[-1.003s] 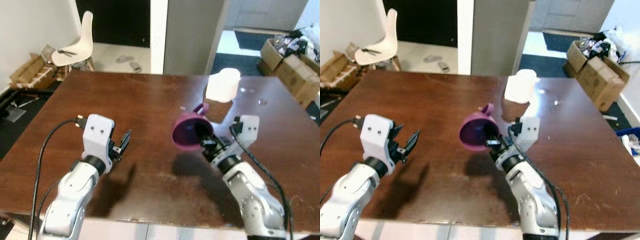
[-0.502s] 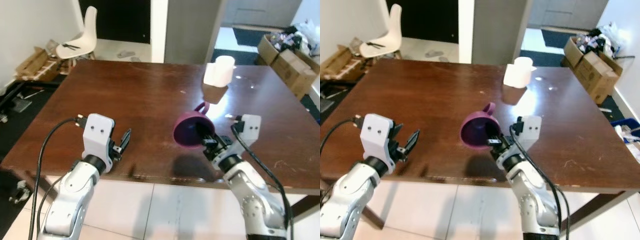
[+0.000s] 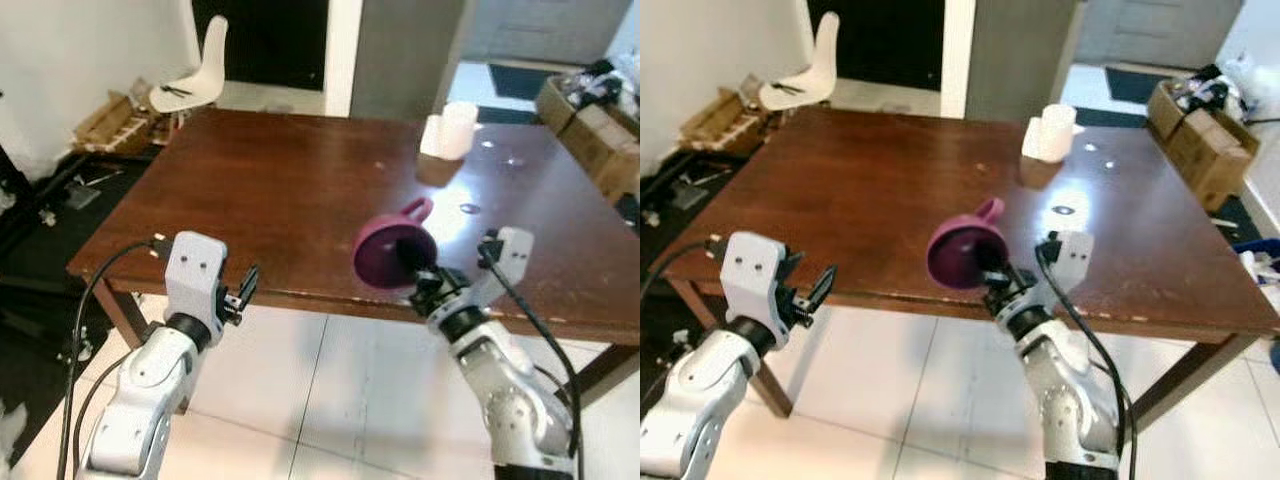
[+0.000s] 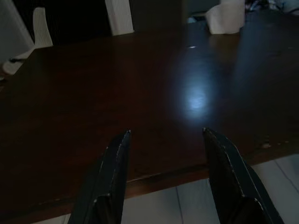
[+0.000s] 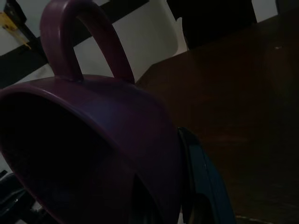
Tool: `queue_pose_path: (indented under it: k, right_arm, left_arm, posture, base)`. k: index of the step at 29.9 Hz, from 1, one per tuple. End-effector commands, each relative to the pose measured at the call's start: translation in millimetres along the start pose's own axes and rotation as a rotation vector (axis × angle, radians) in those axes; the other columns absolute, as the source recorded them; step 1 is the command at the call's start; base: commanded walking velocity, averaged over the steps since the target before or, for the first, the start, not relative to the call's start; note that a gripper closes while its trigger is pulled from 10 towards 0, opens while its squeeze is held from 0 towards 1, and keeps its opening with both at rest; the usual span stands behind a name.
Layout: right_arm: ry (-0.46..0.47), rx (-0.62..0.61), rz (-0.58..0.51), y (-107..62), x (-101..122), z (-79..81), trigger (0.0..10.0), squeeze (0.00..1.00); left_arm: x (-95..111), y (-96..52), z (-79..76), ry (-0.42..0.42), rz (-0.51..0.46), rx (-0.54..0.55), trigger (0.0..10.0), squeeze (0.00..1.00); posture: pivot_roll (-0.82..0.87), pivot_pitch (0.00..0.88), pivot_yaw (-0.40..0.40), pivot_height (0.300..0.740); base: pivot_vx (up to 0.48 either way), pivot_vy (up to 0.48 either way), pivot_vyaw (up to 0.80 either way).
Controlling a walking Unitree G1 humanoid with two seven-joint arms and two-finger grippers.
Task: Setting the table
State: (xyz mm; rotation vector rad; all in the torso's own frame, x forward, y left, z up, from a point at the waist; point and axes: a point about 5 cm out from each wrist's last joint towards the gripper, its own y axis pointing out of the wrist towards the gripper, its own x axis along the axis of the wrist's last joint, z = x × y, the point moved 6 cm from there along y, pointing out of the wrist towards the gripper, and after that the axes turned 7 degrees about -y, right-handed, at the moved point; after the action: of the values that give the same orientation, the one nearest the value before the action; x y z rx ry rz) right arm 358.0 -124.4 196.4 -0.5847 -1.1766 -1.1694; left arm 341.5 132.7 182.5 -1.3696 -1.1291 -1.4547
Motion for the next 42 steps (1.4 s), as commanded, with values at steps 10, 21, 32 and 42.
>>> queue_pose_path:
  k: [10, 21, 32, 42]
  right_arm:
    - [-0.005, 0.002, 0.020, 2.0, -2, -1.6, 10.0, 0.00]
    - [-0.011, 0.052, 0.037, 1.8, -6, 7.2, 10.0, 0.00]
    - [-0.011, 0.101, 0.046, 1.3, -7, 15.9, 10.0, 0.00]
    - [-0.009, 0.106, 0.047, 0.8, -8, 16.5, 10.0, 0.00]
  left_arm:
    - [-5, -0.1, 0.9, 0.009, 0.014, 0.004, 10.0, 0.00]
    - [-8, 0.1, 1.3, 0.014, 0.022, 0.005, 10.0, 0.00]
    - [-10, 0.1, 2.1, 0.015, 0.028, 0.009, 10.0, 0.00]
    - [-11, 0.3, 3.0, 0.018, 0.031, 0.011, 10.0, 0.00]
  posture:
    - [-0.03, 0.000, 0.074, 0.740]
    - [-0.03, 0.000, 0.073, 0.740]
    - [-0.03, 0.000, 0.075, 0.740]
    - [-0.03, 0.000, 0.076, 0.740]
  base:
    - [0.000, 0.000, 0.68]
    - [0.000, 0.000, 0.69]
    - [0.000, 0.000, 0.69]
    - [0.000, 0.000, 0.69]
